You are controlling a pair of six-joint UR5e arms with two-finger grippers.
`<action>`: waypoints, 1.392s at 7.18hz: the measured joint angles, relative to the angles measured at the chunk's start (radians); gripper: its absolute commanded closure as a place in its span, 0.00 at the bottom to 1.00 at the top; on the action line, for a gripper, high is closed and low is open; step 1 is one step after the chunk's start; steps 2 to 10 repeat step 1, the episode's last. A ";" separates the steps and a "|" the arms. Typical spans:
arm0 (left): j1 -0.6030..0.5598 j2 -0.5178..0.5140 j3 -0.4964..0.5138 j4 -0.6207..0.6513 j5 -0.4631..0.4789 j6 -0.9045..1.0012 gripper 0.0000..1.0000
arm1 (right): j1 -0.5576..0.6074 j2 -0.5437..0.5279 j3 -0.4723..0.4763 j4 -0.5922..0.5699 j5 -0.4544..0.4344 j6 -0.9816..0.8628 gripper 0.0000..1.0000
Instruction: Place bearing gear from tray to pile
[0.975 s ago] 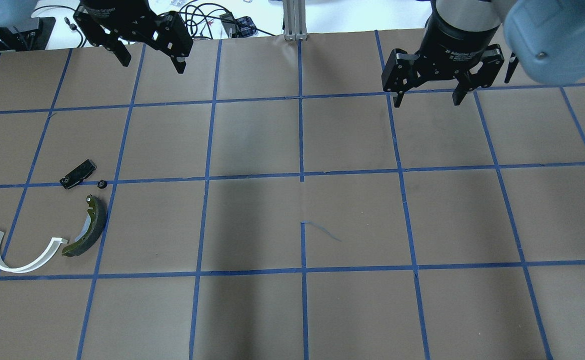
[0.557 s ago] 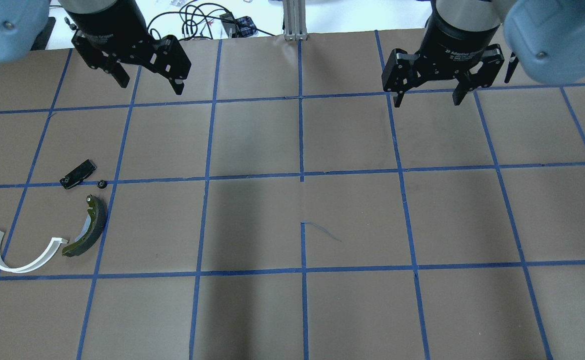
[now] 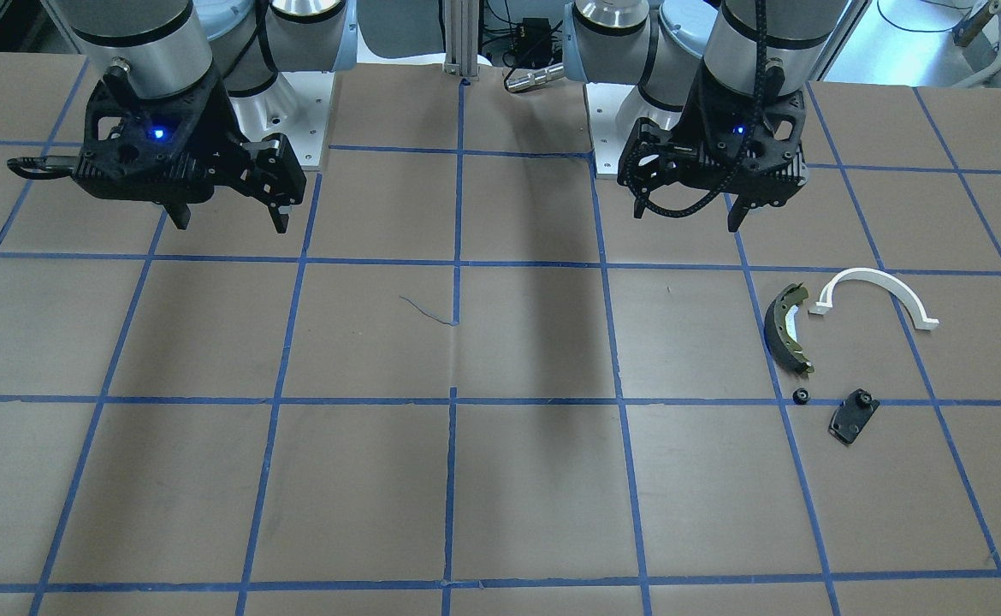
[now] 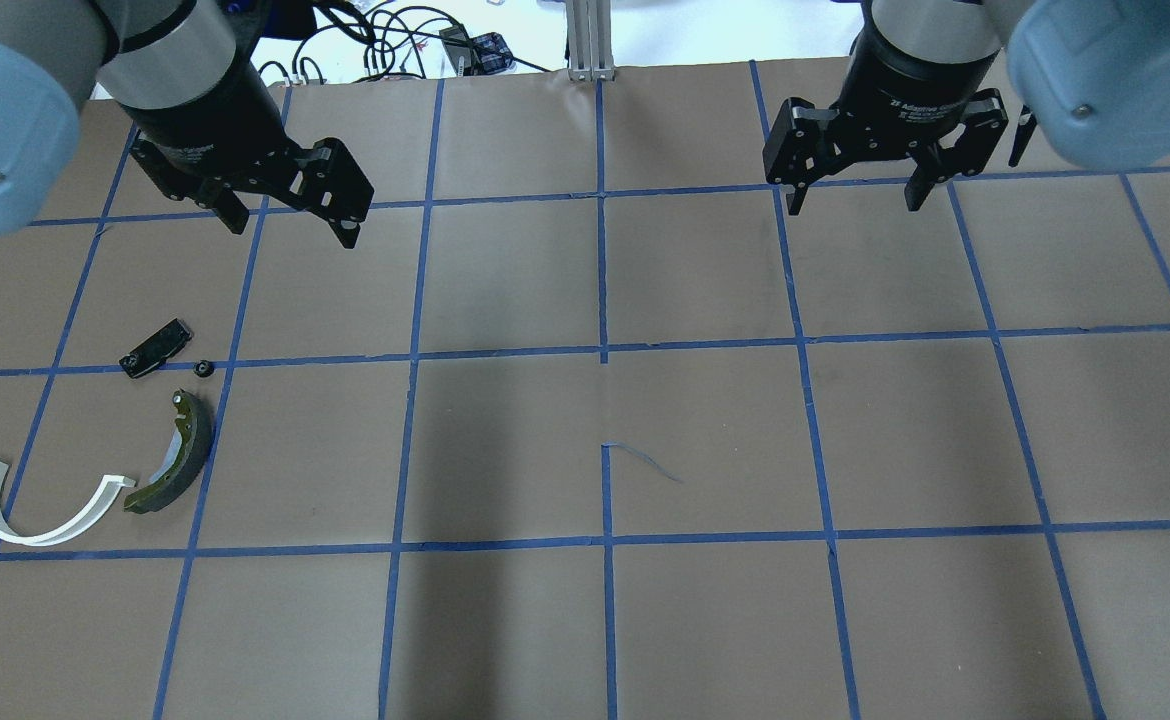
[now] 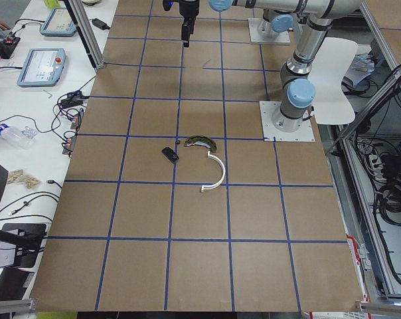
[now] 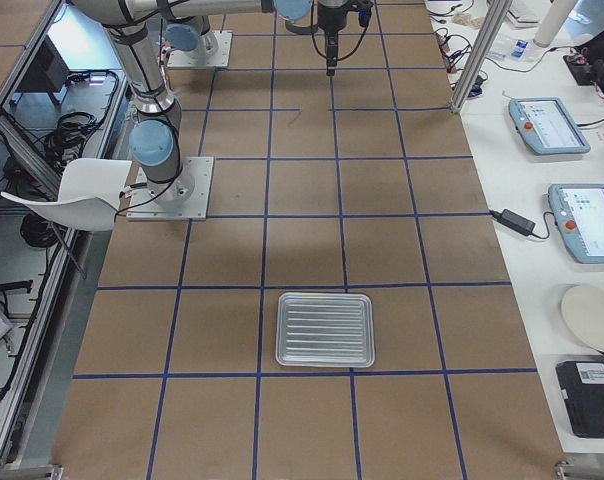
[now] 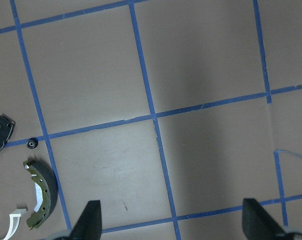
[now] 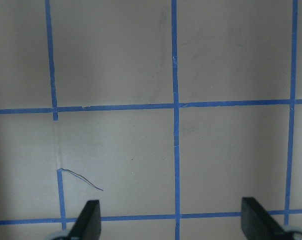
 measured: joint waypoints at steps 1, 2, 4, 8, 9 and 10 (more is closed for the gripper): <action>0.010 0.002 -0.001 0.014 -0.002 0.002 0.00 | 0.000 0.000 0.000 0.000 0.000 0.000 0.00; 0.010 0.002 -0.001 0.014 -0.002 0.002 0.00 | 0.000 0.000 0.000 0.000 0.000 0.000 0.00; 0.010 0.002 -0.001 0.014 -0.002 0.002 0.00 | 0.000 0.000 0.000 0.000 0.000 0.000 0.00; 0.010 0.002 -0.001 0.014 -0.002 0.002 0.00 | 0.000 0.000 0.000 0.000 0.000 0.000 0.00; 0.010 0.002 -0.001 0.014 -0.002 0.002 0.00 | 0.000 0.000 0.000 0.000 0.000 0.000 0.00; 0.010 0.002 -0.001 0.014 -0.002 0.002 0.00 | 0.000 0.000 0.000 0.000 0.000 0.000 0.00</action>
